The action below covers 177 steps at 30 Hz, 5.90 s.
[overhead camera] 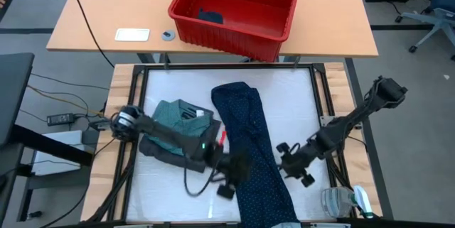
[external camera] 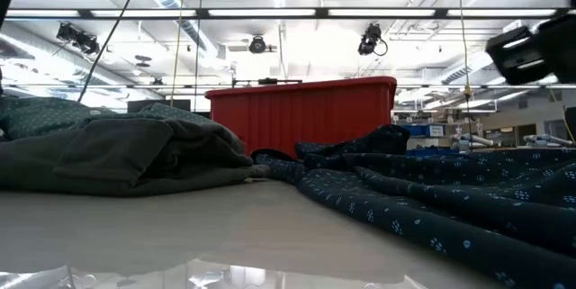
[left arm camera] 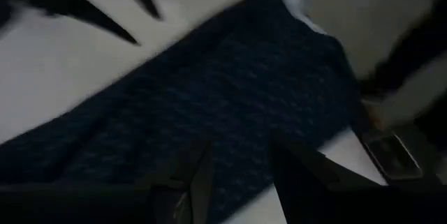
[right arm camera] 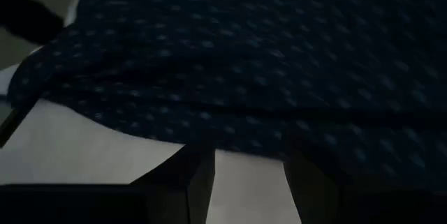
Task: Fold laundry
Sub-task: Fold the dark blue polo
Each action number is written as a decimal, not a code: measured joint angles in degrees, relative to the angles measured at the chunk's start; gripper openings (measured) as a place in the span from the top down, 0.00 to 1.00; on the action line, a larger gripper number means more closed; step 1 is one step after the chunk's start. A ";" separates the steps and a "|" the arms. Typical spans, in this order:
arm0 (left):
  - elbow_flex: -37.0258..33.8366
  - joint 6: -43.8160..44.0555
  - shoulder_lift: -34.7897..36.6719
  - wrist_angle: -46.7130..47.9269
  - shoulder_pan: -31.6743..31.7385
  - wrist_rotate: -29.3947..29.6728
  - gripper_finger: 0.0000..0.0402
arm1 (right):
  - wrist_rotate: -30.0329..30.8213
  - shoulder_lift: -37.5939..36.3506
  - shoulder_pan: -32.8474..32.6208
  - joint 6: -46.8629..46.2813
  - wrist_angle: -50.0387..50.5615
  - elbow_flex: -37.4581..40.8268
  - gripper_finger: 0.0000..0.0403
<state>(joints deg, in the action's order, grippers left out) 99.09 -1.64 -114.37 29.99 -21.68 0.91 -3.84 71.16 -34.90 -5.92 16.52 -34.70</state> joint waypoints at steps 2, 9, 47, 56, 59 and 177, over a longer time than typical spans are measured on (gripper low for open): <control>-0.07 -2.99 -1.74 -0.09 -2.21 0.05 0.65 | 0.87 1.58 -2.38 1.87 -2.76 -0.01 0.57; -0.11 -7.95 -8.68 -4.73 -7.26 0.72 0.65 | 0.16 7.49 -8.73 1.83 -9.37 -0.95 0.57; 6.96 -8.05 -22.38 -15.21 -5.77 -2.13 0.97 | -0.15 26.93 -15.55 -8.66 -7.33 -13.50 0.97; 26.67 -3.90 -22.13 -0.09 -2.49 -10.46 0.99 | -6.64 15.09 -11.98 -16.47 -6.20 -13.38 0.99; 29.79 -0.39 -22.07 6.00 -1.93 -12.68 0.99 | -7.73 11.06 -10.10 -17.06 -4.23 -13.42 0.99; -11.87 -20.24 -5.55 -18.04 -7.33 -3.42 0.50 | 12.87 29.62 -16.09 -57.52 16.58 -31.20 0.57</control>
<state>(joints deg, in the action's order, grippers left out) 87.22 -21.89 -119.92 11.95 -29.01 -2.52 9.03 100.79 -50.99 -63.43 33.10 -65.90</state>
